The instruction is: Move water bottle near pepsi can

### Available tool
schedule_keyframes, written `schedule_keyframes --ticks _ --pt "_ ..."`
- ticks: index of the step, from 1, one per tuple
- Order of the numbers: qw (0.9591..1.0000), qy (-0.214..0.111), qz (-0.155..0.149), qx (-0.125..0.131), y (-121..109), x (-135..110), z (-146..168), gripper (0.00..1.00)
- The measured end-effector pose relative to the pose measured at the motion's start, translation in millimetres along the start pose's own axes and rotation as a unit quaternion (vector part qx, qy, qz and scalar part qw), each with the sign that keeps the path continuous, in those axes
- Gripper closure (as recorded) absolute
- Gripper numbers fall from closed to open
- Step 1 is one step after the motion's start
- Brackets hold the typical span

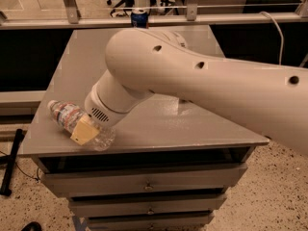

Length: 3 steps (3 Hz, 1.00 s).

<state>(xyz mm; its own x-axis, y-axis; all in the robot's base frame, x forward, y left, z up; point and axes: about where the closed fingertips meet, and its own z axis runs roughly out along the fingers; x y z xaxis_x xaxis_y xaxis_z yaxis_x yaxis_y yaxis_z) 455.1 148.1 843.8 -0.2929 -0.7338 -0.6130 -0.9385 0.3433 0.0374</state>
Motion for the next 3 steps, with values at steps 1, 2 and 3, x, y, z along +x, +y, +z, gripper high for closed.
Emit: schedule_keyframes --ticks 1,2,3 --pt "0.9987 0.025 -0.027 0.035 -24.8 1.2 -23.6 1.00" --pt "0.9893 0.069 -0.068 0.109 -80.1 3.6 -77.4 1.00" --pt "0.9882 0.070 -0.073 0.114 -85.2 1.5 -79.7 1.00"
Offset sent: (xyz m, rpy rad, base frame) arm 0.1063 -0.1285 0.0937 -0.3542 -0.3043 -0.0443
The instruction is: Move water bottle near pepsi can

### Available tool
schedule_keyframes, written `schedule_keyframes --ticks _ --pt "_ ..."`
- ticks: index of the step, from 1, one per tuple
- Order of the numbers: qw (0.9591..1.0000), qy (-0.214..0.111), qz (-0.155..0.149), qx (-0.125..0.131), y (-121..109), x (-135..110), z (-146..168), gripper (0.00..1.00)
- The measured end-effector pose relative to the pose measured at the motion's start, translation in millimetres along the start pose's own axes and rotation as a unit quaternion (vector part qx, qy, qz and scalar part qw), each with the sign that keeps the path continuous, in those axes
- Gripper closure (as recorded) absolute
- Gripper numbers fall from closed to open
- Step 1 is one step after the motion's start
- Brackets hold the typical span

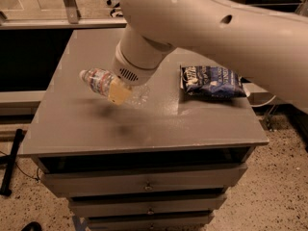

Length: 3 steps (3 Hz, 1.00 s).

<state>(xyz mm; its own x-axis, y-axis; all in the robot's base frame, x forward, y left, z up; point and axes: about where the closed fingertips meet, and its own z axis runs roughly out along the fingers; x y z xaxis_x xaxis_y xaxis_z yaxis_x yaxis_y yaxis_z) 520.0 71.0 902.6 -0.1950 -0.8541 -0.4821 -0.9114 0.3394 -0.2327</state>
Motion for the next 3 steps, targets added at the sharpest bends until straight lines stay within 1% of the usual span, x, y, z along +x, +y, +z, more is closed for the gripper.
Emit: schedule_keyframes --ticks 1,2,3 --pt "1.0000 0.000 0.000 0.000 -0.3 0.0 0.0 1.00" --pt "0.9990 0.006 -0.030 0.034 -39.7 4.6 -9.0 1.00" --pt "0.9950 0.002 -0.069 0.072 -93.8 2.8 -27.3 1.00"
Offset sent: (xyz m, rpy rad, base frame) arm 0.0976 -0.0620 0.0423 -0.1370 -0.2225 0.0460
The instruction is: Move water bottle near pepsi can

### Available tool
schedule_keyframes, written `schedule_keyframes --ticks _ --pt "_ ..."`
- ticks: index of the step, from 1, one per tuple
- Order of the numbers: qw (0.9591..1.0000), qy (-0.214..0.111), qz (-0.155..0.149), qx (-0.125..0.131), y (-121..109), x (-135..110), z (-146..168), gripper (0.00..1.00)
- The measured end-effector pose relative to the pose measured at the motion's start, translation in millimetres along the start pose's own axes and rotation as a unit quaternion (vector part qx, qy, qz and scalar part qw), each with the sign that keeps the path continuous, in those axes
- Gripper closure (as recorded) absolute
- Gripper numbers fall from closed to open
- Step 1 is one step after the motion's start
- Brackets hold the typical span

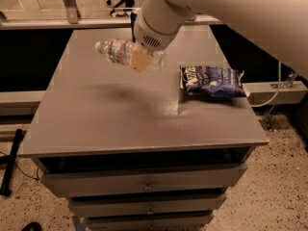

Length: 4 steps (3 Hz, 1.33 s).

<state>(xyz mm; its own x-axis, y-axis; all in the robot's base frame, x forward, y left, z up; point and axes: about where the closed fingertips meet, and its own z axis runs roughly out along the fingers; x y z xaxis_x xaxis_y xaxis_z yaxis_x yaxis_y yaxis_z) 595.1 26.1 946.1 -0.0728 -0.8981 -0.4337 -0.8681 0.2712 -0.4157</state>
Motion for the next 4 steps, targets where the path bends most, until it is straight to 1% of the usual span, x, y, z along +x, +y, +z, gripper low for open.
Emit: schedule_keyframes --ticks 1,2,3,4 --pt "0.9982 -0.017 -0.049 0.030 -47.2 -5.1 -8.7 1.00" --pt "0.9982 -0.017 -0.049 0.030 -47.2 -5.2 -8.7 1.00" --pt "0.9962 -0.038 -0.069 0.036 -52.1 -8.3 -12.1 1.00" --pt "0.9914 -0.079 -0.098 0.035 -74.6 0.1 -1.7 1.00"
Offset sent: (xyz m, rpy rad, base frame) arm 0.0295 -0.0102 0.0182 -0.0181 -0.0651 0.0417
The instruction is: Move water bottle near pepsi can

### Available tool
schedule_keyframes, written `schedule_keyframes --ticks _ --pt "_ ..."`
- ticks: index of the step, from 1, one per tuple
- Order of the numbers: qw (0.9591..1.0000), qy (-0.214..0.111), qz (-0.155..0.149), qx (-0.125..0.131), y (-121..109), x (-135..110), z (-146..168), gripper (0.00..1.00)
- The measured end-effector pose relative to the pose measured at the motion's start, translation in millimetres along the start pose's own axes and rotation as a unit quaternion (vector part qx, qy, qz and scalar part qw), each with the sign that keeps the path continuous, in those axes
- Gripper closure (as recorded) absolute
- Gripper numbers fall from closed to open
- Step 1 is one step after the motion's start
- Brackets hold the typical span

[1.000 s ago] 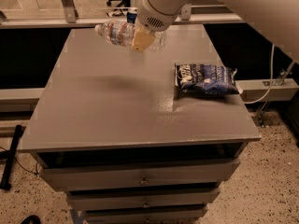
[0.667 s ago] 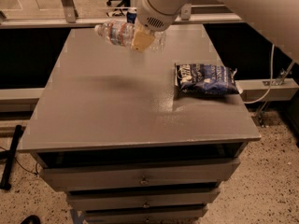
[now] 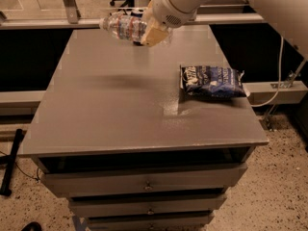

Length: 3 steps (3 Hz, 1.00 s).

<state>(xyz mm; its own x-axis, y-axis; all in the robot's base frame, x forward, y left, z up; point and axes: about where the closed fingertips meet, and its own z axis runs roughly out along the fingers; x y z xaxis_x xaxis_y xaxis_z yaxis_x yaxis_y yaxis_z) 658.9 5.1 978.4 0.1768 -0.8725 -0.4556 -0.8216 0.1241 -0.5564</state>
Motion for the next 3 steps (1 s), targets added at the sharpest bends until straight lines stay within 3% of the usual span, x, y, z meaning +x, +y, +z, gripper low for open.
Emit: schedule_keyframes --ticks 1,3 --pt "0.9987 -0.033 -0.028 -0.025 -12.7 20.0 25.9 1.00" --pt "0.9933 -0.048 -0.066 -0.082 -17.5 56.9 74.0 1.00"
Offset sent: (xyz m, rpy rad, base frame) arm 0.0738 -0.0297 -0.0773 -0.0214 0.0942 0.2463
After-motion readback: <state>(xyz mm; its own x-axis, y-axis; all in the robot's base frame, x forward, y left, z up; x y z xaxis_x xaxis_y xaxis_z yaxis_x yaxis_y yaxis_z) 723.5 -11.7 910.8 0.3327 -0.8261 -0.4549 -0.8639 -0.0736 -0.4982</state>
